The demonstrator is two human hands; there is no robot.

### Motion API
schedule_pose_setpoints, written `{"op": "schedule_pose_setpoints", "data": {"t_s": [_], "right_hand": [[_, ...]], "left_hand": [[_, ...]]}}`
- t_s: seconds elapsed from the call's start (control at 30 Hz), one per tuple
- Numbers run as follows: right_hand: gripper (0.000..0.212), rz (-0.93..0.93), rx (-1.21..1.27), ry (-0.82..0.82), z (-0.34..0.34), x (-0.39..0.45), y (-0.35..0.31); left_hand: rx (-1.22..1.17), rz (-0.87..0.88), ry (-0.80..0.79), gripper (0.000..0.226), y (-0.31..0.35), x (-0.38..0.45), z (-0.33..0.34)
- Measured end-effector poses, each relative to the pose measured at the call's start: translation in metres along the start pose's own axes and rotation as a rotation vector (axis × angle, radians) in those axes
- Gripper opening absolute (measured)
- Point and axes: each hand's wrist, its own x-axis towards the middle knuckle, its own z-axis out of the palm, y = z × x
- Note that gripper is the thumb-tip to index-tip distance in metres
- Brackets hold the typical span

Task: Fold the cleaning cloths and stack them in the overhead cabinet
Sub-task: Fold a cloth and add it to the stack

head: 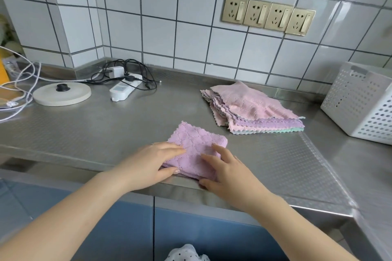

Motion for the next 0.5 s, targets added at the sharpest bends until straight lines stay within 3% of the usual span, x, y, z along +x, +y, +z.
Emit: {"op": "schedule_pose_setpoints", "data": {"t_s": [0.2,0.5], "right_hand": [[0.045,-0.078,0.036,-0.01,-0.006,0.054,0.028],[0.044,-0.066,-0.018,0.032,0.008,0.163,0.032]], "left_hand": [[0.026,-0.049,0.081,0.038,-0.018,0.009,0.004],[0.245,-0.099,0.036,0.044,-0.076,0.063,-0.007]]}}
